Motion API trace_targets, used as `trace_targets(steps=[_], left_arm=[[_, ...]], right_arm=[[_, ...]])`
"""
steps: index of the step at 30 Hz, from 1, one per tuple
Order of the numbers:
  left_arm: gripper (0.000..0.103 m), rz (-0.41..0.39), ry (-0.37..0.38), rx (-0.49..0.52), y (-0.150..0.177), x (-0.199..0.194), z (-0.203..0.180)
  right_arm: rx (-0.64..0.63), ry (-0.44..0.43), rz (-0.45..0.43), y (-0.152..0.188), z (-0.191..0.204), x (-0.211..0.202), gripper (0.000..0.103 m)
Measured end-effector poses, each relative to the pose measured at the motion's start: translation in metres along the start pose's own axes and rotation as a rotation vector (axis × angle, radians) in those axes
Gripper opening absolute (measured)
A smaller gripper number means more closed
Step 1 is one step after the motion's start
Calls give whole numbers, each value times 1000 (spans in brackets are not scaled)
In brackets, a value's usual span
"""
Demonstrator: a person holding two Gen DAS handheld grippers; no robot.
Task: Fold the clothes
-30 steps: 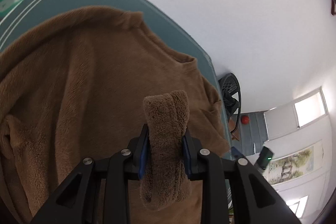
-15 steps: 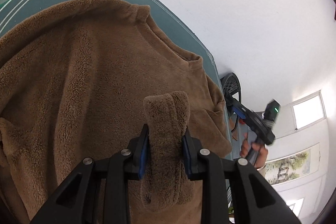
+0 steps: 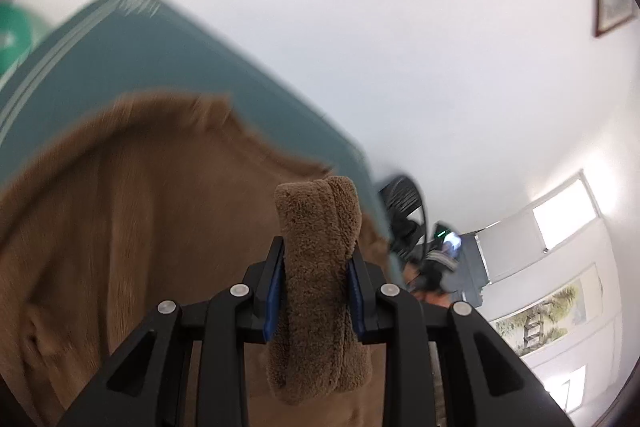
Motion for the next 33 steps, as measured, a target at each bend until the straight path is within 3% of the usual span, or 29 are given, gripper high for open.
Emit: trace_targets(steps=[4,7,10,13,16,20,22,24,28,30,33], left_arm=[[30,22,4,33,3,4,-7],[30,76,-8,32,16,19,-4],[30,114,-16,25,23,35,-1],[30,115,-18,32,19,40,-6],[30,68,-1,76,4,30,-22],[30,-43,16,154,-25,8,-33],[30,-65,-30,142,-37,4,-17],[30,-31,-95,97,-37,8,14],[30,112,-272,-23,-11,34,93],[33,156,-319,-76,0,44,119],[38,137,-322,-61,-6,40,118]], right_arm=[[95,-198,-7,4,4,-9,89],[137,-371,-28,0,31,-32,89],[52,-495,7,5,67,-47,89],[-71,-379,46,22,78,-37,89],[-93,-242,29,29,66,-18,89],[-82,-243,24,31,63,-15,89],[-144,-195,-16,29,68,-20,89],[-146,-183,-23,29,69,-22,89],[-118,-181,-22,30,68,-20,94],[-117,-176,-24,28,66,-19,95],[-126,-168,-27,25,63,-19,95]])
Point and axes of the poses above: each gripper's, at about its wrist camera, not at the fingertips, and x roughly the way its jaws point, z to its left, y to its underside, the point moved 8 cm from there along x, roughly the way its jaws point, and after that the axes turned 10 degrees about -z, right-handed, at the moved point
